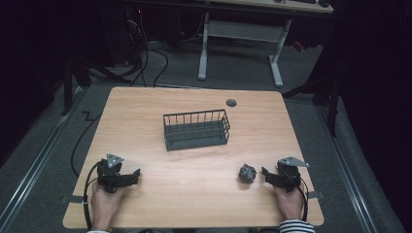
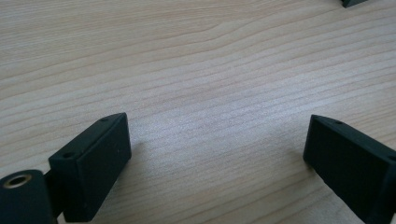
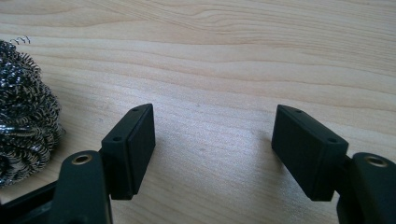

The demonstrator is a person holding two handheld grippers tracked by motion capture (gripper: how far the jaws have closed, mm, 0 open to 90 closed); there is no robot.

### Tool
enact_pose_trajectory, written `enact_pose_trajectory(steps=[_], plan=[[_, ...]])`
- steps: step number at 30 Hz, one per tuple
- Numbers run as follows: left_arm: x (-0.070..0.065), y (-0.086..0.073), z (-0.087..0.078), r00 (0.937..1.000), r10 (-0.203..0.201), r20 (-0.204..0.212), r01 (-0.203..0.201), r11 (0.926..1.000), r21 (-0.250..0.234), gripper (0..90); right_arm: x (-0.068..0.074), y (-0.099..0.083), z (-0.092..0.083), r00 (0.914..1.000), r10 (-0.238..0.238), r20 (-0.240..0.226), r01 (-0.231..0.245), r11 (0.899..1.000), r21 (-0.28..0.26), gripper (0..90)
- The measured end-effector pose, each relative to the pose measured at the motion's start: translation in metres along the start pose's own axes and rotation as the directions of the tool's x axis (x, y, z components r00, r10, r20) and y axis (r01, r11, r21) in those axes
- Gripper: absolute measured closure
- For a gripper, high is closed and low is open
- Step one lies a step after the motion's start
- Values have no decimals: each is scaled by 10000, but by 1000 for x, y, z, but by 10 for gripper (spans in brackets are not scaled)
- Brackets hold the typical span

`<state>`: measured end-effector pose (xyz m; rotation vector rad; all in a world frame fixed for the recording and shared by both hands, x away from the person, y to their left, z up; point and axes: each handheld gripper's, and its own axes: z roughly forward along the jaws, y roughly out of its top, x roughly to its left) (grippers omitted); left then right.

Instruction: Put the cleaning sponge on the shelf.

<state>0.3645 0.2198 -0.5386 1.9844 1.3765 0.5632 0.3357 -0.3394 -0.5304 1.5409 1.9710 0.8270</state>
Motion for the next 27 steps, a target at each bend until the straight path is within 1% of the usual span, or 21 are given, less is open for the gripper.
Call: enact_pose_trajectory(steps=[6, 7, 8, 9, 15, 18, 22, 26, 27], plan=[[0, 0, 0, 10000, 25, 21, -25, 10000, -16, 84, 0, 0, 0, 10000, 6, 1, -6, 10000, 2, 305], [0, 0, 0, 10000, 21, 10, -21, 10000, -42, 92, 0, 0, 0, 10000, 7, 3, -7, 10000, 2, 306], [0, 0, -1, 10000, 4, -6, -4, 9999, -107, 126, 0, 0, 0, 10000, 5, 5, -5, 10000, 0, 306], [1, 0, -1, 10000, -6, -12, 5, 9999, -134, 141, 0, 0, 0, 10000, 9, 5, -9, 10000, 1, 306], [0, 0, -1, 9999, -72, -85, 71, 9998, -204, 169, 0, 0, 0, 10000, -8, 5, 8, 10000, -3, 305], [0, 0, -1, 10000, -51, -75, 49, 9997, -255, 200, 0, 0, 0, 10000, -23, -10, 23, 10000, 2, 305], [0, 0, -2, 10000, 2, 16, -2, 9995, -302, 241, 0, 0, 0, 10000, -19, -12, 19, 10000, 2, 305], [0, 1, -3, 9996, -98, 261, 108, 9992, -388, 279, 1, 0, 0, 10000, -18, -9, 18, 10000, -8, 305], [0, 1, -3, 9996, -98, 261, 108, 9992, -388, 286, 0, 0, 0, 10000, -20, -15, 20, 10000, 4, 305]])
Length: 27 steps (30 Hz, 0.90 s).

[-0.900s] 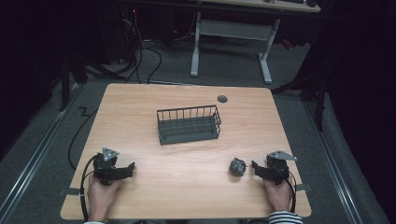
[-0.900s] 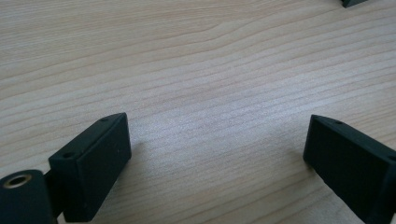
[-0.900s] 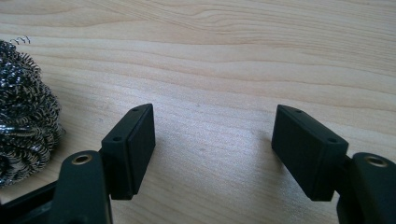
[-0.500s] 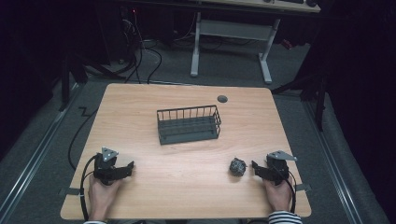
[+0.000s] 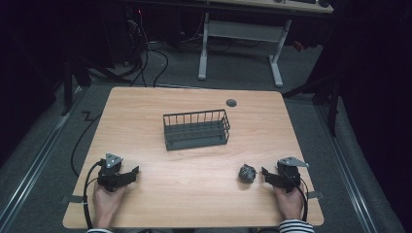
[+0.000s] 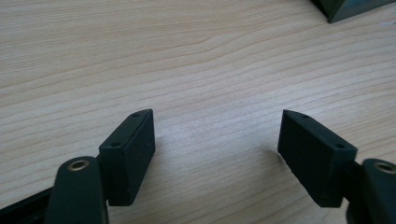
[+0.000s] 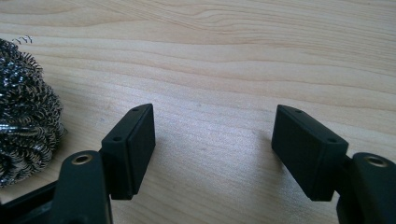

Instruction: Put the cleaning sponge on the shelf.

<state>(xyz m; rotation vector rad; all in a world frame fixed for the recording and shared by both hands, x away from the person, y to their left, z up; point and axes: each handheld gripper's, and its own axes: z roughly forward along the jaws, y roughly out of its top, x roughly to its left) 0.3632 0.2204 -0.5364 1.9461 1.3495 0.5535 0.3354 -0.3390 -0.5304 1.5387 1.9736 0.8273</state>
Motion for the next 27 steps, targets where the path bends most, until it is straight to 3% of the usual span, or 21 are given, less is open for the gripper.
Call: enact_pose_trajectory(steps=[7, 13, 18, 22, 27], plan=[[-6, 6, -2, 9986, 54, 529, -44, 9998, -200, 327, 0, 0, 0, 10000, 0, -2, 0, 10000, -1, 305], [-13, 16, -7, 9925, -31, 1219, 81, 9991, -407, 350, 0, 0, 0, 10000, -3, 2, 3, 10000, -12, 305], [-18, 23, -10, 9886, 6, 1507, 68, 9988, -490, 356, 0, 0, 0, 10000, -6, -5, 6, 10000, -4, 305], [-27, 33, -11, 9863, 396, 1604, -320, 9983, -493, 378, 0, 0, 0, 10000, -10, -5, 10, 10000, -3, 306], [-33, 46, -15, 9789, 430, 2000, -306, 9974, -646, 391, 0, 0, 0, 10000, -13, -5, 13, 10000, -6, 306]])
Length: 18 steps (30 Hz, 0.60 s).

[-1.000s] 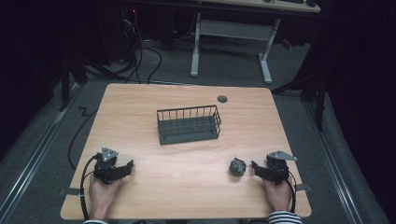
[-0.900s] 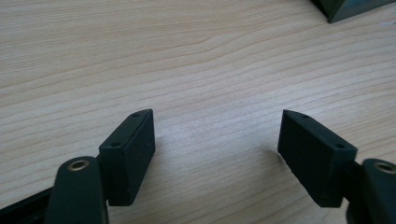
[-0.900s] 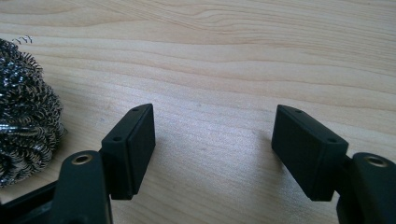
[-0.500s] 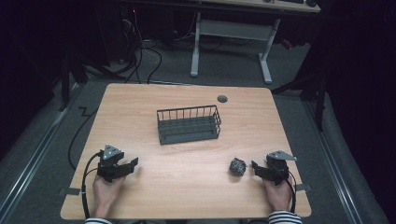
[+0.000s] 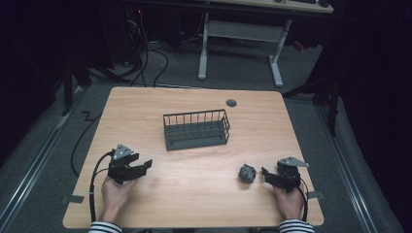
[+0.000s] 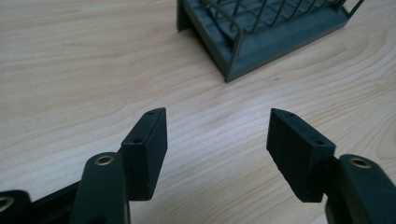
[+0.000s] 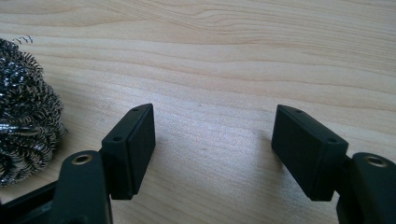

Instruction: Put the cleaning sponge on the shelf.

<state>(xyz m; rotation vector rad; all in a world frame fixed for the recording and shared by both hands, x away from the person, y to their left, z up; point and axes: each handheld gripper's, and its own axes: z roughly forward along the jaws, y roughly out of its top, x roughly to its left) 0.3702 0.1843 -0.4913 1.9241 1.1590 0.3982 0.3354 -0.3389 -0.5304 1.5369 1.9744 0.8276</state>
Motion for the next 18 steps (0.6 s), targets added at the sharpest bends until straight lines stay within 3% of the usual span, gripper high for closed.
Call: enact_pose_trajectory(steps=[5, 15, 18], plan=[[-5, 13, -2, 9994, 13, 333, -5, 9997, -229, 391, 0, 0, 0, 10000, -4, 1, 4, 10000, 0, 306], [-16, 38, 5, 9966, 115, 812, -98, 9997, -214, 405, 0, 0, 0, 10000, -1, 5, 1, 10000, 1, 307], [-15, 45, 8, 9968, 138, 791, -127, 9998, -135, 407, 1, 0, 0, 10000, 0, 1, 0, 10000, 9, 308]])
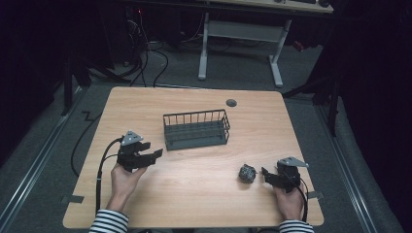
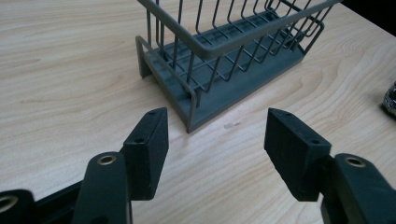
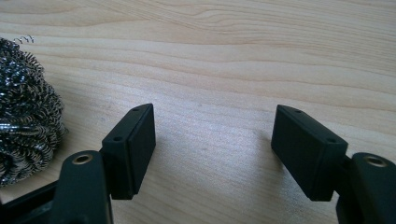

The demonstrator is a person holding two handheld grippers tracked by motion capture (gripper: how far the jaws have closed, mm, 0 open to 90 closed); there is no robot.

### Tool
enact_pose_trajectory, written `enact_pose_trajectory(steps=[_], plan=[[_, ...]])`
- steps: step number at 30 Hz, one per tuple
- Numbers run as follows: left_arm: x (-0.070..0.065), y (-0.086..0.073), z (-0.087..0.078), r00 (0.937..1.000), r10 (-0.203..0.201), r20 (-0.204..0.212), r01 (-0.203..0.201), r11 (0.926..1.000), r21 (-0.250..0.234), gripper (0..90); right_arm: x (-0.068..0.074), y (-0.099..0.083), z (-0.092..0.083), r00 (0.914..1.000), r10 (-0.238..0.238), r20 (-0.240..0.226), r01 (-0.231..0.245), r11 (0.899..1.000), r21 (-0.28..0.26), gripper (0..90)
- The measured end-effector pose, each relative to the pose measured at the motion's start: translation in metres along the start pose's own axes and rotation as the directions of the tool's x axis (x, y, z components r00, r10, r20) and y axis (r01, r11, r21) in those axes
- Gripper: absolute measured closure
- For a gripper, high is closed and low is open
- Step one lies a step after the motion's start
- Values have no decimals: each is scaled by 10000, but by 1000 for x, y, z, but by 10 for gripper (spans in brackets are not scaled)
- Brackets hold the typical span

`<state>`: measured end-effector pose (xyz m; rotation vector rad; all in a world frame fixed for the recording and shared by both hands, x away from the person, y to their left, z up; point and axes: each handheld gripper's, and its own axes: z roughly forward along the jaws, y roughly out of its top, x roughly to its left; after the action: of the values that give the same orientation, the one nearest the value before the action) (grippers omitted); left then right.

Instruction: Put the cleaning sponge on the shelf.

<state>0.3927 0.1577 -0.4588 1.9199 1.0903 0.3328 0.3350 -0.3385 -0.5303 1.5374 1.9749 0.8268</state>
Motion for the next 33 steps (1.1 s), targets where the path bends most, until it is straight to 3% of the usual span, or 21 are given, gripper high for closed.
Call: enact_pose_trajectory(steps=[11, 16, 22, 27, 33], plan=[[3, 28, 11, 9997, -255, 63, 257, 9991, -333, 436, 1, 0, 0, 10000, 1, -15, -1, 10000, -10, 312], [3, 39, 24, 9994, -294, -162, 290, 9993, -241, 449, 1, 0, 0, 10000, -19, -34, 18, 10000, -5, 313], [5, 46, 32, 9983, -381, -451, 373, 9991, -200, 460, 1, 0, 0, 10000, -47, -53, 47, 10000, -14, 313], [9, 53, 38, 9959, -705, -575, 685, 9970, -359, 480, 1, 0, 0, 9999, -95, -82, 94, 10000, -23, 314], [12, 54, 47, 9942, -721, -795, 715, 9974, -101, 503, 2, -1, -1, 9999, -89, -103, 89, 10000, -20, 313]])
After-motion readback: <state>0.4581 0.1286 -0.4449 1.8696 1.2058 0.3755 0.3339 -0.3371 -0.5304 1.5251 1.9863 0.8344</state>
